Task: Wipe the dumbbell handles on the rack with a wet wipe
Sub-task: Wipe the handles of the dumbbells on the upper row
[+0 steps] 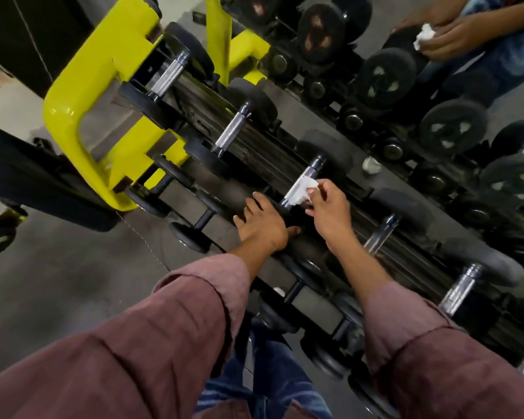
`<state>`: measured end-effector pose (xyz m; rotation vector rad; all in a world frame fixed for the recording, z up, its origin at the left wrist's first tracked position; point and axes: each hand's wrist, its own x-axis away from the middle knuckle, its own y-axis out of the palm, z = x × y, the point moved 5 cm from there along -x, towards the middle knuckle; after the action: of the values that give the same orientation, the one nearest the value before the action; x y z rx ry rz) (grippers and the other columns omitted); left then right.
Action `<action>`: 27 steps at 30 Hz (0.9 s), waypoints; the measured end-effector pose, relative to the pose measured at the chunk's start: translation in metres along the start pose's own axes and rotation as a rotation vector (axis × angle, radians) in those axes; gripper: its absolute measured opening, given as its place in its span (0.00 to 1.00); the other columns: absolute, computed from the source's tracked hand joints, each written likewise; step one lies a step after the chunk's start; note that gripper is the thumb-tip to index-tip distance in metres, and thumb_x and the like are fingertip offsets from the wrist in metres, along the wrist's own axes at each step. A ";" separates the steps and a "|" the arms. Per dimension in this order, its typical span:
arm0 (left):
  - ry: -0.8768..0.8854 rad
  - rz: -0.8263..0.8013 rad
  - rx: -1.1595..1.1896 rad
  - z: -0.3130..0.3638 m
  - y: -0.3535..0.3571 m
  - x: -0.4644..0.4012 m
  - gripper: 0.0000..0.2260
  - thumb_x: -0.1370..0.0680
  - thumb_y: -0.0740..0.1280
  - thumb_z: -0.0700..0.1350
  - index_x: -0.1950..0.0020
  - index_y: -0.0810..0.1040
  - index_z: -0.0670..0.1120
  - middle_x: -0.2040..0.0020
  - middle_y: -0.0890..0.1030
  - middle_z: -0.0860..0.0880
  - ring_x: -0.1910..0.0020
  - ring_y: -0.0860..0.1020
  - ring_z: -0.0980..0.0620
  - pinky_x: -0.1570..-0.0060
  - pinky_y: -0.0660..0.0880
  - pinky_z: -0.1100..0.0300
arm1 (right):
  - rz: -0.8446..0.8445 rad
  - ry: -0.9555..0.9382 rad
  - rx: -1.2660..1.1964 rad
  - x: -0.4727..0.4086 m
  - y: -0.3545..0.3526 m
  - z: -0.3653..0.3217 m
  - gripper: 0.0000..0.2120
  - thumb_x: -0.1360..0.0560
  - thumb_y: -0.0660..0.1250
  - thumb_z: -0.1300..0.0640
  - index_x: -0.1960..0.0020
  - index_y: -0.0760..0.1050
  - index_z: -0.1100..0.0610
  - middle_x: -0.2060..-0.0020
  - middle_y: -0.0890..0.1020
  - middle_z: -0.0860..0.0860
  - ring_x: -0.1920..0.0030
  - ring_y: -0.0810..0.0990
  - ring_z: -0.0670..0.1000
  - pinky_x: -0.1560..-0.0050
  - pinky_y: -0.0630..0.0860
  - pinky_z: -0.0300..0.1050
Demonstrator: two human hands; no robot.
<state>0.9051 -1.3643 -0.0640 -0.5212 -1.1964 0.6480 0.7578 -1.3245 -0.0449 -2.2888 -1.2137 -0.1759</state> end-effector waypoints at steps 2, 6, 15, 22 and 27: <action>0.005 0.010 -0.009 0.000 -0.001 0.000 0.59 0.28 0.71 0.69 0.19 0.36 0.39 0.17 0.46 0.39 0.19 0.52 0.40 0.22 0.48 0.37 | -0.043 -0.128 0.168 -0.010 0.007 -0.008 0.04 0.20 0.63 0.53 0.48 0.76 0.48 0.56 0.82 0.45 0.55 0.83 0.48 0.53 0.82 0.51; 0.010 0.007 -0.035 -0.003 0.000 0.000 0.58 0.28 0.70 0.70 0.18 0.36 0.40 0.17 0.47 0.38 0.18 0.51 0.40 0.22 0.46 0.36 | -0.154 -0.328 0.459 -0.021 0.022 -0.017 0.08 0.23 0.64 0.56 0.46 0.70 0.46 0.55 0.81 0.49 0.54 0.80 0.54 0.54 0.76 0.49; -0.009 0.051 -0.057 -0.004 0.001 -0.004 0.58 0.28 0.68 0.72 0.18 0.37 0.42 0.17 0.48 0.41 0.19 0.53 0.41 0.24 0.47 0.33 | -0.552 -0.635 0.761 -0.035 0.034 0.012 0.16 0.23 0.63 0.62 0.38 0.79 0.50 0.41 0.72 0.44 0.48 0.80 0.47 0.44 0.78 0.43; -0.044 0.044 -0.023 -0.006 0.004 -0.005 0.58 0.29 0.69 0.71 0.18 0.36 0.45 0.17 0.47 0.42 0.18 0.50 0.43 0.23 0.46 0.32 | -0.623 -0.635 0.864 -0.041 0.032 0.008 0.24 0.24 0.47 0.37 0.36 0.70 0.46 0.45 0.76 0.45 0.50 0.78 0.52 0.53 0.76 0.50; -0.050 0.032 -0.011 -0.005 0.004 -0.004 0.59 0.29 0.69 0.72 0.18 0.34 0.46 0.17 0.46 0.43 0.18 0.50 0.43 0.24 0.45 0.33 | -0.368 -0.524 0.798 -0.062 0.024 -0.013 0.09 0.21 0.55 0.47 0.47 0.71 0.49 0.50 0.77 0.48 0.52 0.77 0.55 0.55 0.71 0.50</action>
<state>0.9088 -1.3641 -0.0706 -0.5373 -1.2410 0.6857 0.7421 -1.3868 -0.0655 -1.4310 -1.5801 0.6984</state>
